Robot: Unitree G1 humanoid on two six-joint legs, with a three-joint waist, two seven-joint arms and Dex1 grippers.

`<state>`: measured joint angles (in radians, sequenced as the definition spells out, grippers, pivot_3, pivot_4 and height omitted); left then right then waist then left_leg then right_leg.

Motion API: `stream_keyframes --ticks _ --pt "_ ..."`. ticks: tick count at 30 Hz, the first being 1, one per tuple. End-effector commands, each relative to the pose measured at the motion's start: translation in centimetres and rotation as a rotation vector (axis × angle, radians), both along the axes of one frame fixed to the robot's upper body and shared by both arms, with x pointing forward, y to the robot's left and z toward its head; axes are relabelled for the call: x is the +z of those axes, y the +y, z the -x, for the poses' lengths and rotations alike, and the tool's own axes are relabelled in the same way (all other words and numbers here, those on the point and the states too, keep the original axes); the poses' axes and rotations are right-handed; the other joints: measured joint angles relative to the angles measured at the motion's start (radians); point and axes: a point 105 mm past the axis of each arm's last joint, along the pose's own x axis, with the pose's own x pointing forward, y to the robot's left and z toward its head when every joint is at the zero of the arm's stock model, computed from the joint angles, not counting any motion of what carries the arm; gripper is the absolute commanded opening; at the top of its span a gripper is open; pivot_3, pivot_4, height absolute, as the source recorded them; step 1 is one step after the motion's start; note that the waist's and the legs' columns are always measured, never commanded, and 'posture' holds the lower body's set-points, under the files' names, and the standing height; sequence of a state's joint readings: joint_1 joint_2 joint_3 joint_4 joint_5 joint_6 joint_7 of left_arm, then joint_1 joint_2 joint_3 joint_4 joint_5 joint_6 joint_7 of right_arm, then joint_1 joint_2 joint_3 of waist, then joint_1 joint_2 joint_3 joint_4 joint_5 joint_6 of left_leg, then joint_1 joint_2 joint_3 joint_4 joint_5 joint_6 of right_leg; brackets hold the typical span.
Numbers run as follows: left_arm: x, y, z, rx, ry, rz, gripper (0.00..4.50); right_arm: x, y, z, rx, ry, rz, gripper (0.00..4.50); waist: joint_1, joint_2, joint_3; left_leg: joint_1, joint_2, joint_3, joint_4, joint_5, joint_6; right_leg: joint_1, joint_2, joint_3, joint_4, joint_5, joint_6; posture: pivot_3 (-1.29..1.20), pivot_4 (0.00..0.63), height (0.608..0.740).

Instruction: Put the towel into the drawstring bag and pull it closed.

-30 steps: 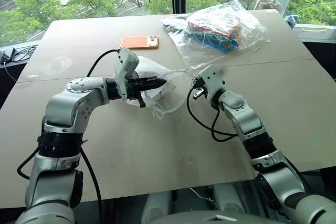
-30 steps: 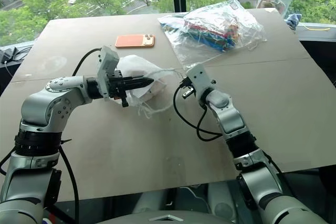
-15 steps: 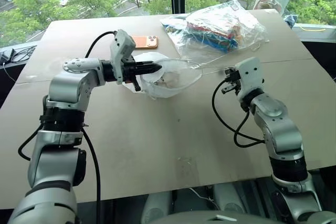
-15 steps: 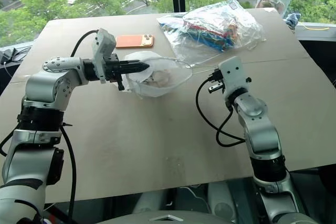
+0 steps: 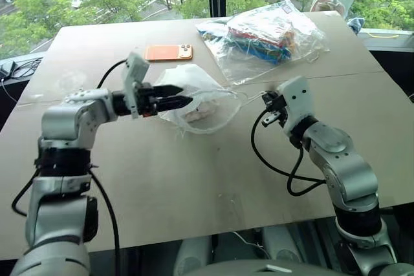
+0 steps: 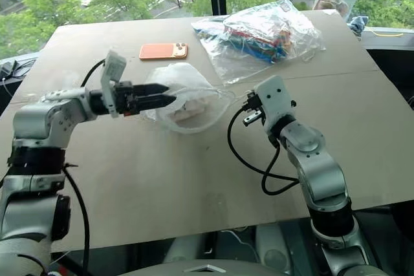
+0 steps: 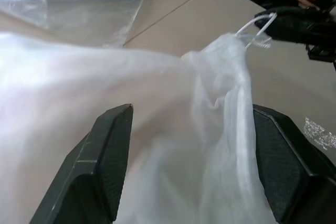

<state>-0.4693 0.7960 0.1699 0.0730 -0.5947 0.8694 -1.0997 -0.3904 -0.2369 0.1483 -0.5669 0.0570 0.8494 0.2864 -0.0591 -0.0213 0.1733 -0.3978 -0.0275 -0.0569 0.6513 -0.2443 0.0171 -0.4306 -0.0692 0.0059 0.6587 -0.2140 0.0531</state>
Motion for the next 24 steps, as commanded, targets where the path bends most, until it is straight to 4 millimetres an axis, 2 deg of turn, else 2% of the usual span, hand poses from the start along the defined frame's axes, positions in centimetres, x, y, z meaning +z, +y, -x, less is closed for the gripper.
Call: stream_keyframes --ticks 1,4,8,12,17,24 --pt "0.1 -0.5 2.4 0.005 0.013 0.033 3.04 1.7 0.6 0.5 0.042 -0.06 -0.015 0.0 0.006 -0.001 0.0 -0.001 0.0 0.0 0.0 0.0 0.0 0.0 0.0 0.0 -0.001 0.0 0.0 0.0 0.15 0.74" --pt "-1.5 -0.4 3.9 0.045 0.056 0.037 3.04 1.7 0.8 0.7 0.054 -0.055 -0.016 0.0 0.027 -0.002 0.001 -0.001 0.0 -0.002 0.001 0.0 0.0 0.001 -0.001 -0.003 -0.001 0.0 0.0 0.0 0.15 0.74" --pt "-3.2 0.3 5.2 0.094 0.106 0.045 3.04 1.7 0.8 0.8 0.062 -0.049 -0.012 0.0 0.027 -0.002 0.001 0.0 -0.001 -0.003 0.001 0.0 0.0 0.002 -0.001 -0.004 -0.001 0.0 0.0 0.0 0.15 0.74" --pt "-4.2 1.3 6.0 0.122 0.134 0.04 3.04 1.6 0.7 0.8 0.062 -0.043 -0.011 0.0 0.026 -0.002 0.001 0.0 0.0 -0.003 0.001 0.0 0.0 0.002 -0.001 -0.004 -0.001 0.0 -0.001 0.0 0.15 0.74" --pt "-4.5 1.3 6.4 0.107 0.14 0.035 3.04 1.4 0.6 0.8 0.058 -0.036 -0.003 0.0 0.026 -0.002 0.001 0.0 -0.001 -0.002 0.001 0.0 0.0 0.002 -0.001 -0.004 -0.001 0.0 0.0 0.0 0.15 0.74" --pt "-5.8 -1.9 6.1 0.042 0.082 -0.012 3.04 1.2 0.5 0.8 0.052 -0.03 0.001 0.0 0.027 -0.002 0.001 0.0 -0.001 -0.002 0.001 0.0 0.0 0.002 -0.001 -0.003 -0.001 0.0 -0.001 0.0 0.15 0.74"
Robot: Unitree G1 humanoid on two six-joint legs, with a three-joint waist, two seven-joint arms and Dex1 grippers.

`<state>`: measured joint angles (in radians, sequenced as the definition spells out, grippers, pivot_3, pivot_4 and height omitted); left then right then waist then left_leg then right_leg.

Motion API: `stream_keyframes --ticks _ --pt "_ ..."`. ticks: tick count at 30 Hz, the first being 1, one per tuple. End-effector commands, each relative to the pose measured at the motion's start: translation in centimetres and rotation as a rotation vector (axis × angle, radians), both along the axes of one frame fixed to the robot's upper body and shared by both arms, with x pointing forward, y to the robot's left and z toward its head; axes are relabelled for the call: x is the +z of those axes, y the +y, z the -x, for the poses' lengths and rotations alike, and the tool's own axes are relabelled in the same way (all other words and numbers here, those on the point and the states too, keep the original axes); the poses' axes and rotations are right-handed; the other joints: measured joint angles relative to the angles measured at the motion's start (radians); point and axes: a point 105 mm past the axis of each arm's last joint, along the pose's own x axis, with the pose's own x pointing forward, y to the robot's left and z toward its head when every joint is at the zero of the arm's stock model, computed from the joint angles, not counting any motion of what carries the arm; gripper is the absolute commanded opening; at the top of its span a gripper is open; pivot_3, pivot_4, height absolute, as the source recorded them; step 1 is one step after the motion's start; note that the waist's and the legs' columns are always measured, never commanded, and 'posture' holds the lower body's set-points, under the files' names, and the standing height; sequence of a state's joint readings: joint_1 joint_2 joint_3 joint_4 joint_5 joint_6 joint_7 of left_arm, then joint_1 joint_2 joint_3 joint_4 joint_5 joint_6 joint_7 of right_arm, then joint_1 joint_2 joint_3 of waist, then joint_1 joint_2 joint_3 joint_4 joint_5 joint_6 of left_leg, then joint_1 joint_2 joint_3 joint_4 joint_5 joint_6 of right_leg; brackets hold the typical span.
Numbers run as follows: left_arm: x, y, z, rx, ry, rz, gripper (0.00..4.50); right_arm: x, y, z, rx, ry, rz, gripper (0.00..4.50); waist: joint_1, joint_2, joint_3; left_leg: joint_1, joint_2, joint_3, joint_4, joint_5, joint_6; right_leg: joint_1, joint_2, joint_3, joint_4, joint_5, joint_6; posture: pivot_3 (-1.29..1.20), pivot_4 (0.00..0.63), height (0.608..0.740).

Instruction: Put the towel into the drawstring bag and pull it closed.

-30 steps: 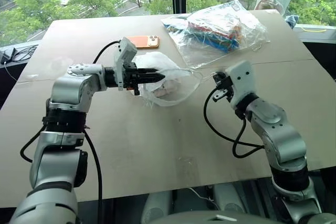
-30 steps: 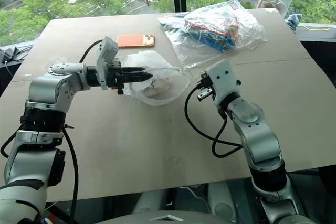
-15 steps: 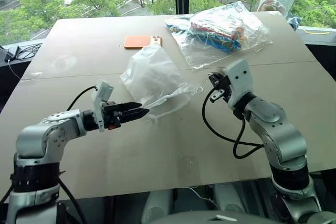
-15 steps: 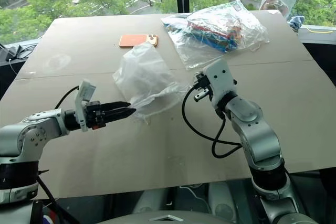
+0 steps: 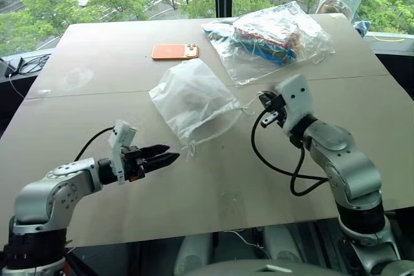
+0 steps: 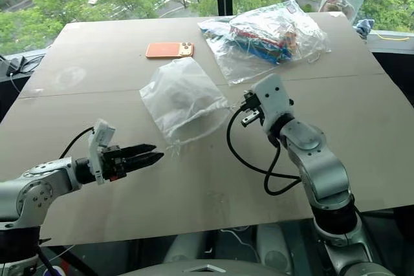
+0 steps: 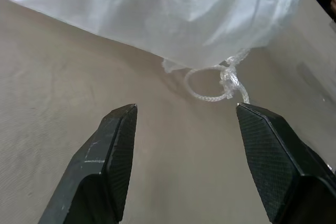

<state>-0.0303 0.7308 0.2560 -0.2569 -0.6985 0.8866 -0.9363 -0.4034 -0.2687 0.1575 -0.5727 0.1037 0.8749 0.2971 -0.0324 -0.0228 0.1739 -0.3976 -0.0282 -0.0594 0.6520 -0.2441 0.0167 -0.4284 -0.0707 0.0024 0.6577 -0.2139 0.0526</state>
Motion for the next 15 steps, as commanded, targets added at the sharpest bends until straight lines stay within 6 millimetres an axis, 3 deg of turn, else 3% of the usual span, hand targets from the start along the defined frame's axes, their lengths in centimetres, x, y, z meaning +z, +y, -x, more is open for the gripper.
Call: stream_keyframes --ticks 1,11,15 --pt "0.1 -1.5 -0.3 -0.03 -0.052 -0.02 3.04 1.3 0.1 0.6 0.01 -0.053 -0.013 0.0 0.0 0.0 0.0 0.0 0.0 0.0 0.0 0.0 0.0 0.0 0.0 0.0 0.0 0.0 0.0 0.0 0.15 0.74" --pt "-1.0 -3.5 -2.0 0.032 -0.045 0.055 3.04 1.3 0.0 0.6 -0.001 -0.056 -0.013 0.0 0.0 0.0 0.0 0.0 0.0 0.0 0.0 0.0 0.0 0.0 0.0 0.0 0.0 0.0 0.0 0.0 0.15 0.74" --pt "-0.9 -3.7 -2.2 0.037 -0.037 0.079 1.86 1.2 -0.1 0.6 -0.007 -0.052 -0.015 0.0 -0.001 0.0 0.0 0.0 0.0 0.0 0.0 0.0 0.0 0.0 0.001 0.0 0.0 0.0 0.0 0.0 0.15 0.74"
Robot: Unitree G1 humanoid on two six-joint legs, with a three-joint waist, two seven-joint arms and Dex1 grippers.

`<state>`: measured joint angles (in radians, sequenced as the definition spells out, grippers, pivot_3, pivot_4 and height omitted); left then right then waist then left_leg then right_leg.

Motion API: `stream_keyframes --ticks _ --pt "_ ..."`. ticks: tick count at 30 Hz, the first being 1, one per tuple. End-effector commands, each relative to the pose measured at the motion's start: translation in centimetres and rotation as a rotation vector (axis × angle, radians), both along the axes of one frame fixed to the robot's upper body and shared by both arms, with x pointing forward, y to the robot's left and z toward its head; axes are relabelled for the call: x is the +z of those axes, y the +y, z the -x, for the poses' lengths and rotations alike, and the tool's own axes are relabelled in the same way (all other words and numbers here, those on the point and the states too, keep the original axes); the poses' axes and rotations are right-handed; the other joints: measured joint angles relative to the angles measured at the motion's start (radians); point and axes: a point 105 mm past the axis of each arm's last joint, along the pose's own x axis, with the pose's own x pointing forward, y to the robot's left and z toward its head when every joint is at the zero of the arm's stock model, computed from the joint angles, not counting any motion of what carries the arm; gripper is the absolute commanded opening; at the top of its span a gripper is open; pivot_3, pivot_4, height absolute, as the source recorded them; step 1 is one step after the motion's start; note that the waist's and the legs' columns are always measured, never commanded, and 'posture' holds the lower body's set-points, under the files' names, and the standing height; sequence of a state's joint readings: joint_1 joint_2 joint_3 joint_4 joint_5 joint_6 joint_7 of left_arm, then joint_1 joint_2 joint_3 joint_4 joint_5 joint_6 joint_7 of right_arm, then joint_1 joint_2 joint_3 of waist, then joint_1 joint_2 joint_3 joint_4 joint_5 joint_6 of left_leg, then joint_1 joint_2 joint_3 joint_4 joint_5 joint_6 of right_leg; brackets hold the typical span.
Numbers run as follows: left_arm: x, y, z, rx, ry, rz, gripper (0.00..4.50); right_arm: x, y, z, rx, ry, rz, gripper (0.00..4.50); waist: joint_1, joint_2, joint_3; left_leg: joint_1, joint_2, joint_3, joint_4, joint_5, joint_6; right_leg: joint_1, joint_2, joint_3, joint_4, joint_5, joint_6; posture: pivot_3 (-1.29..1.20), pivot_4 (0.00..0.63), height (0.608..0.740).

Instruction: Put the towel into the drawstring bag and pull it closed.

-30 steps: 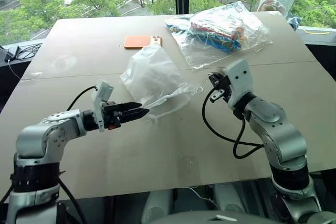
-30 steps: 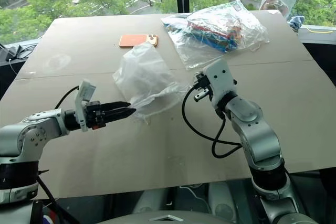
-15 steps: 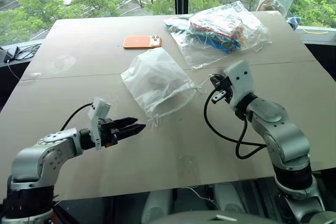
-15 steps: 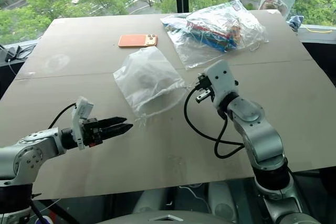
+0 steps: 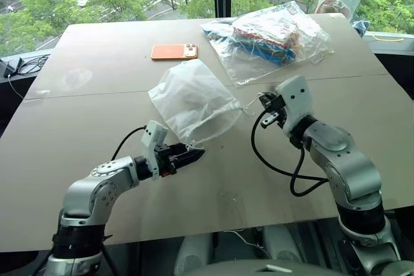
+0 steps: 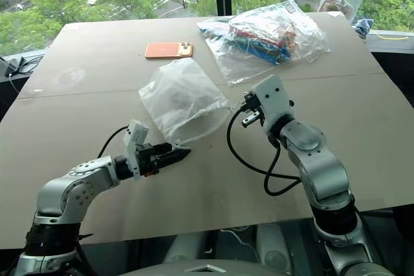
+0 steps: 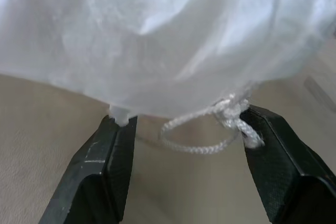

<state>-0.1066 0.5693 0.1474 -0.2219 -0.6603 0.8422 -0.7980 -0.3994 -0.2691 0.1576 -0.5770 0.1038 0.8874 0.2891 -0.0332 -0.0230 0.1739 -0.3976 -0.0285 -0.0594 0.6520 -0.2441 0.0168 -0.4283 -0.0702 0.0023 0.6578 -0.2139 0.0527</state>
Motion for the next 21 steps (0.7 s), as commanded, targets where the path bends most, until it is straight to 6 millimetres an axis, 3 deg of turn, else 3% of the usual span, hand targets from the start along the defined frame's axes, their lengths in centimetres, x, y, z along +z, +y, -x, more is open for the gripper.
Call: stream_keyframes --ticks 1,4,7,12,16,21 --pt "0.6 -0.1 -0.1 -0.005 -0.015 0.017 1.36 1.4 0.0 0.6 0.002 -0.061 -0.016 0.0 -0.001 0.0 0.0 0.0 0.0 0.0 0.0 0.0 0.0 0.0 0.0 0.0 0.0 0.0 0.0 0.0 0.15 0.74" --pt "0.7 0.2 0.0 -0.016 -0.012 0.024 0.07 1.4 -0.3 0.4 -0.009 -0.063 -0.016 0.0 -0.001 0.0 0.0 0.0 0.0 0.0 0.0 0.0 0.0 0.0 0.0 0.0 0.0 0.0 0.0 0.0 0.15 0.74" --pt "1.5 0.5 0.3 -0.028 -0.008 0.057 0.07 1.9 -0.8 0.1 -0.038 -0.083 -0.032 0.0 -0.001 0.0 0.0 0.0 0.0 0.0 0.0 0.0 0.0 0.0 0.0 0.0 0.0 0.0 0.0 0.0 0.15 0.74" --pt "4.6 2.9 1.0 -0.073 -0.014 0.084 0.07 5.1 -3.3 -1.6 -0.157 -0.191 -0.093 0.0 -0.005 0.0 0.0 0.0 0.0 0.0 0.0 0.0 0.0 0.0 0.0 0.0 0.0 0.0 0.0 0.0 0.15 0.74" --pt "8.4 4.3 0.7 -0.121 -0.087 0.046 0.07 7.7 -4.8 -2.5 -0.19 -0.266 -0.115 0.0 -0.002 0.0 0.001 0.0 0.0 0.0 0.0 0.0 0.0 0.0 0.0 -0.001 0.0 0.0 0.0 0.0 0.15 0.74" --pt "14.8 5.7 -2.1 -0.078 -0.308 0.018 0.07 11.4 -6.4 -3.6 -0.214 -0.379 -0.094 0.0 0.0 0.0 0.002 -0.001 -0.001 0.0 0.0 0.0 0.0 0.0 0.0 -0.001 -0.001 0.0 0.0 0.0 0.15 0.74"
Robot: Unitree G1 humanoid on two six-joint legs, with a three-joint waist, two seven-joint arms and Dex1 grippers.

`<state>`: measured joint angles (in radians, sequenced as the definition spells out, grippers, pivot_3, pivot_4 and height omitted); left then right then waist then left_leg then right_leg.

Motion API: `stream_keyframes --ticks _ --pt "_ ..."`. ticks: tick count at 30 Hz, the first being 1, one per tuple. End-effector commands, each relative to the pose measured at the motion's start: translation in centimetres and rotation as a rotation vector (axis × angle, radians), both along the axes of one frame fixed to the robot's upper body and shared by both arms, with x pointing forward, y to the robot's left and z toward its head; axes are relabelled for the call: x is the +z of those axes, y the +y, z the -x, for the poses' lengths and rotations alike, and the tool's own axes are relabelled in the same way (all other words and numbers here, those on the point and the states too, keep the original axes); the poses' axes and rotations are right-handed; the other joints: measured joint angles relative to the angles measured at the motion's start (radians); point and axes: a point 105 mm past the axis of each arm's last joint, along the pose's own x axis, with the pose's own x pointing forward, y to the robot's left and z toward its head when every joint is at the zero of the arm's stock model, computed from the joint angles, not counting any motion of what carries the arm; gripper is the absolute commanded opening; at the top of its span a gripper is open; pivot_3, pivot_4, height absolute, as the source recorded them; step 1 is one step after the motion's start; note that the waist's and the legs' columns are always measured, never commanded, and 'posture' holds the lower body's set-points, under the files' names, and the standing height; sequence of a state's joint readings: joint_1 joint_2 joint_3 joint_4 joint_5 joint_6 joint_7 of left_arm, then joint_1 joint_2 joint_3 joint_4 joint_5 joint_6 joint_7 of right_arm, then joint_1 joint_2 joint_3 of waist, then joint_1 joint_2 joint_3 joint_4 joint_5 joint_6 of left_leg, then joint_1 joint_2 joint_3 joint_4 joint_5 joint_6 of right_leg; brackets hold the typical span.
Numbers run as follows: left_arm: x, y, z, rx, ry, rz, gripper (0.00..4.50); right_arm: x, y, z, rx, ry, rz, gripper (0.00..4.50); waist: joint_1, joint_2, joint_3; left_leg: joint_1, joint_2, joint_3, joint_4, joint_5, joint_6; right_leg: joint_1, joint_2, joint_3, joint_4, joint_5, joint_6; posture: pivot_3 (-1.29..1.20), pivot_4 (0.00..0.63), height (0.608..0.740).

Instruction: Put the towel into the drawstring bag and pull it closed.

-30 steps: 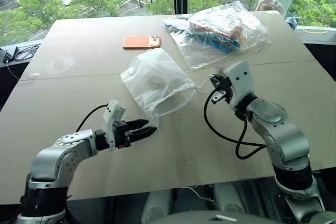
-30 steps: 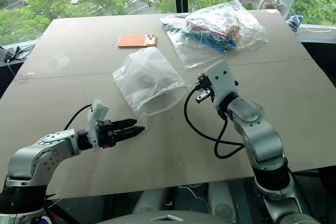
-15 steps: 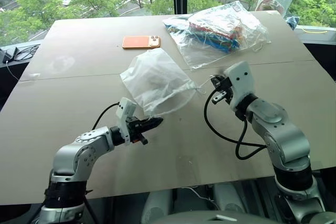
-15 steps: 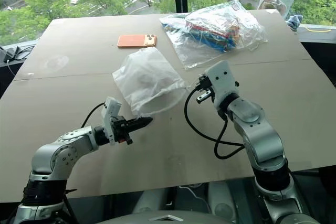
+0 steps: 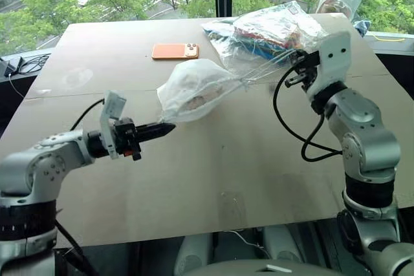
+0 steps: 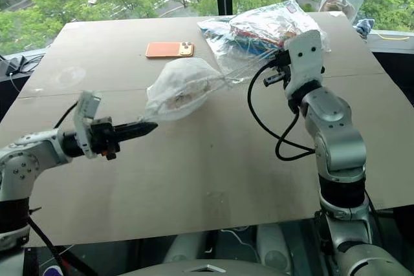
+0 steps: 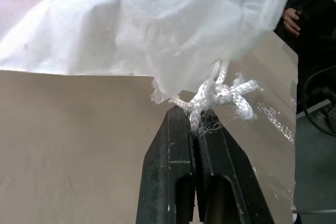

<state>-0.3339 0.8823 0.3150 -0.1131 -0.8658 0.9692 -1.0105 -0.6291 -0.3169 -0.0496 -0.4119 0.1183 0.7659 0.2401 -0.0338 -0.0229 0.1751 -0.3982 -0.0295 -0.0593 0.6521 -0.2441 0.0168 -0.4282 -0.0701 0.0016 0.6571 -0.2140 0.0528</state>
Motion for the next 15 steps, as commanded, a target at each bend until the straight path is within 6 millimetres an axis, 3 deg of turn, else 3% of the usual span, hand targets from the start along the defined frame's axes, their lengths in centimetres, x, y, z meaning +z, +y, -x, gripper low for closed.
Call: stream_keyframes --ticks 1,7,9,12,15 --pt "5.9 1.2 -1.7 0.05 -0.212 0.006 0.07 4.4 -1.8 -0.1 -0.042 -0.157 0.01 0.0 0.0 -0.001 0.001 0.0 0.0 0.0 0.0 0.0 0.0 0.0 0.0 0.0 0.0 0.0 0.0 0.0 0.15 0.74" --pt "13.2 3.0 -5.0 0.216 -0.488 -0.004 0.07 9.3 -4.2 -0.4 -0.1 -0.288 0.062 0.0 -0.006 0.0 0.002 -0.001 -0.001 0.002 -0.002 0.0 0.0 -0.002 0.0 0.001 -0.002 0.0 0.0 0.0 0.15 0.74" --pt "15.5 4.6 -6.7 0.37 -0.595 -0.043 0.07 11.1 -5.1 -0.1 -0.128 -0.338 0.074 0.0 -0.006 0.0 0.002 -0.002 -0.001 0.002 -0.002 0.0 0.0 -0.002 0.0 0.001 -0.002 0.0 0.0 0.0 0.15 0.74" --pt "17.6 7.3 -9.0 0.632 -0.701 -0.084 0.07 12.9 -6.2 0.4 -0.183 -0.399 0.086 0.0 -0.006 0.0 0.002 -0.002 -0.001 0.003 -0.003 0.0 0.0 -0.003 0.0 0.001 -0.003 0.0 0.0 0.0 0.15 0.74" --pt "18.0 9.5 -10.1 0.831 -0.761 -0.105 0.07 14.1 -7.9 0.8 -0.268 -0.442 0.073 0.0 -0.007 0.0 0.002 -0.002 -0.001 0.004 -0.004 0.0 0.0 -0.003 -0.001 0.003 -0.003 0.0 0.001 0.0 0.15 0.74"
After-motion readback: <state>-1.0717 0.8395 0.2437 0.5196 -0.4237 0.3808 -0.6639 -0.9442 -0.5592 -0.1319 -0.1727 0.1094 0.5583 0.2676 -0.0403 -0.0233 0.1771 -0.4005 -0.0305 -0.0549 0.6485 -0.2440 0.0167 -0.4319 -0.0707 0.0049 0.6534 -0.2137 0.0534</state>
